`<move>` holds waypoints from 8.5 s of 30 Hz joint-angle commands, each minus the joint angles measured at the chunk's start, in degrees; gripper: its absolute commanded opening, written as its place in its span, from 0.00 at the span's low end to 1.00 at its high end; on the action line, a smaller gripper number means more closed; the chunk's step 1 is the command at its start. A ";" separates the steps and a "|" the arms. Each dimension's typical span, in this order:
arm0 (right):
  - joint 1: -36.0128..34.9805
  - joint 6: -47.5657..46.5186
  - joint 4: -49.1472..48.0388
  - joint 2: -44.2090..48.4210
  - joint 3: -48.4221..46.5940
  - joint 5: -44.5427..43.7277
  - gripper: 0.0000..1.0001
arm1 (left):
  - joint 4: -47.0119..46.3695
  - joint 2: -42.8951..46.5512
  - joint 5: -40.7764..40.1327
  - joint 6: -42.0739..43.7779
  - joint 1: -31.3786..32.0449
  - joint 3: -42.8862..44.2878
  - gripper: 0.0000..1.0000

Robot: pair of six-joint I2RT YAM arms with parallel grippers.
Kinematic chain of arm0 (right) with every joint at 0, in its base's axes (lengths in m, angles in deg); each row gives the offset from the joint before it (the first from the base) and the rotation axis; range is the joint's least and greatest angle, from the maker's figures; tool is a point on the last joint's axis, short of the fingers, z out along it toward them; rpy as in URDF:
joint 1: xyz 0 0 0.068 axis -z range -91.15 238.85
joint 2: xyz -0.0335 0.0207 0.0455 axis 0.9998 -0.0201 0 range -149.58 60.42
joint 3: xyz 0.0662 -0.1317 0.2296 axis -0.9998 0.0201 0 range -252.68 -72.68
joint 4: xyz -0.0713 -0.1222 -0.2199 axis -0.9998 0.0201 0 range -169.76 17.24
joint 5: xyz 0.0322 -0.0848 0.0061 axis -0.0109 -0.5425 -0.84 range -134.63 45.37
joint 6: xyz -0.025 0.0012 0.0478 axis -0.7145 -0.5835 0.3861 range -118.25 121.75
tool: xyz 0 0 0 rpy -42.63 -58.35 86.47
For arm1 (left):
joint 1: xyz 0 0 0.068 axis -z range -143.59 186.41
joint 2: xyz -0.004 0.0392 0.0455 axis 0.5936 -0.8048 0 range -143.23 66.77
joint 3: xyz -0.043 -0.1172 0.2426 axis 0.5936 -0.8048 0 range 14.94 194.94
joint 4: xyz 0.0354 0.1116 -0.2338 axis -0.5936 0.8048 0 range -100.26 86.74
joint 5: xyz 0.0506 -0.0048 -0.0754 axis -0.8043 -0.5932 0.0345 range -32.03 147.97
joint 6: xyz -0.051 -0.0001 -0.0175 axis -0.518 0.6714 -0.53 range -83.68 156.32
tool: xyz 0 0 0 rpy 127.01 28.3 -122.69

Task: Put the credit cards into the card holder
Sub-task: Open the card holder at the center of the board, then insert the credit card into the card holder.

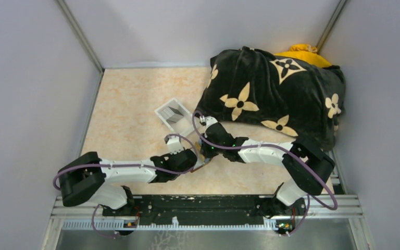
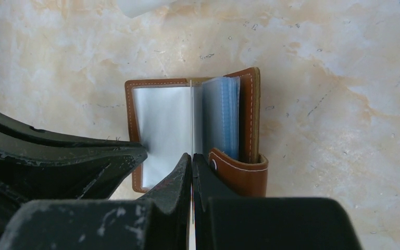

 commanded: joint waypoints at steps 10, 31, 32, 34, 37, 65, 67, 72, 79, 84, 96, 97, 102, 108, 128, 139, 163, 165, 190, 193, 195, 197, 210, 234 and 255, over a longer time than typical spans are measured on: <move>7.58 4.53 -6.76 4.20 2.64 13.34 0.00 | -7.98 1.70 3.73 1.30 -3.81 -5.09 0.12; 12.36 6.01 -10.44 4.24 6.74 16.89 0.00 | -8.60 8.35 5.32 5.66 -5.75 -2.55 0.16; 12.43 6.06 -10.59 4.20 6.81 17.03 0.00 | -8.81 7.88 5.54 5.84 -5.85 -2.20 0.16; 12.45 6.05 -10.88 4.34 6.86 17.19 0.00 | -9.14 7.17 6.16 6.36 -6.09 -1.39 0.16; 12.46 6.21 -11.46 4.28 6.81 17.71 0.00 | -9.88 6.05 6.91 7.19 -6.44 -0.04 0.16; 8.71 4.18 -9.91 4.27 5.08 14.94 0.00 | -6.14 2.96 11.80 4.09 -7.58 -2.95 0.17; 7.87 4.19 -9.99 3.88 4.94 14.28 0.00 | -6.02 3.09 12.21 4.45 -7.62 -2.92 0.18; 5.78 4.02 -9.27 3.65 3.72 13.46 0.00 | -5.74 2.80 12.53 4.36 -7.61 -3.01 0.19; 3.72 3.99 -8.90 2.30 2.64 12.67 0.00 | -5.46 2.91 12.37 4.30 -7.62 -3.21 0.19; 2.48 4.04 -9.54 -0.16 2.71 11.97 0.00 | -4.13 3.40 12.20 4.00 -7.62 -2.92 0.21; 0.03 3.41 -8.94 -4.29 2.61 7.19 0.00 | 4.49 7.99 13.55 2.97 -7.62 -0.72 0.28; -0.06 3.39 -8.98 -4.27 2.73 6.94 0.00 | 5.51 8.69 13.70 2.97 -7.61 -0.28 0.28; -0.24 3.43 -9.15 -4.18 3.27 6.44 0.00 | 7.18 14.04 13.65 1.83 -7.53 1.00 0.29; -0.29 3.68 -9.04 -4.07 3.43 6.12 0.00 | -0.10 13.82 14.39 2.71 -7.52 1.34 0.28; 0.63 6.64 -11.08 -3.68 3.33 8.51 0.00 | -17.36 13.16 11.81 -7.86 -7.56 -14.43 0.27; 2.07 9.09 -13.85 -3.92 5.09 11.78 0.00 | -29.47 10.01 10.71 -11.14 -7.61 -20.63 0.28; 6.50 16.03 -21.63 -4.46 8.57 20.81 0.00 | -50.69 2.46 7.52 -12.57 -7.62 -28.33 0.36; 6.86 16.84 -22.90 -4.66 8.98 21.73 0.00 | -51.55 1.88 7.55 -12.51 -7.62 -28.51 0.38; 9.70 25.61 -36.36 -9.64 11.69 30.09 0.00 | -57.50 0.28 8.22 -11.56 -8.05 -29.05 0.40; 10.11 26.27 -37.32 -9.50 11.96 30.60 0.00 | -57.81 -0.14 8.57 -11.64 -8.06 -28.83 0.40; 10.53 26.77 -38.11 -9.42 12.27 31.02 0.00 | -57.72 -0.08 8.67 -11.58 -8.06 -28.71 0.40; 10.84 27.19 -38.69 -9.42 12.46 31.52 0.00 | -57.30 0.03 8.47 -11.73 -8.06 -28.62 0.40; 11.49 30.20 -44.36 -12.37 13.66 34.25 0.00 | -58.84 -0.05 8.34 -11.04 -8.24 -26.95 0.43; 12.01 34.41 -52.37 -16.14 15.00 36.24 0.00 | -67.30 -3.11 9.35 -12.58 -8.85 -28.58 0.40; 12.02 30.93 -46.71 -14.84 14.41 33.34 0.00 | -90.09 -17.00 11.31 -11.91 -9.47 -31.92 0.00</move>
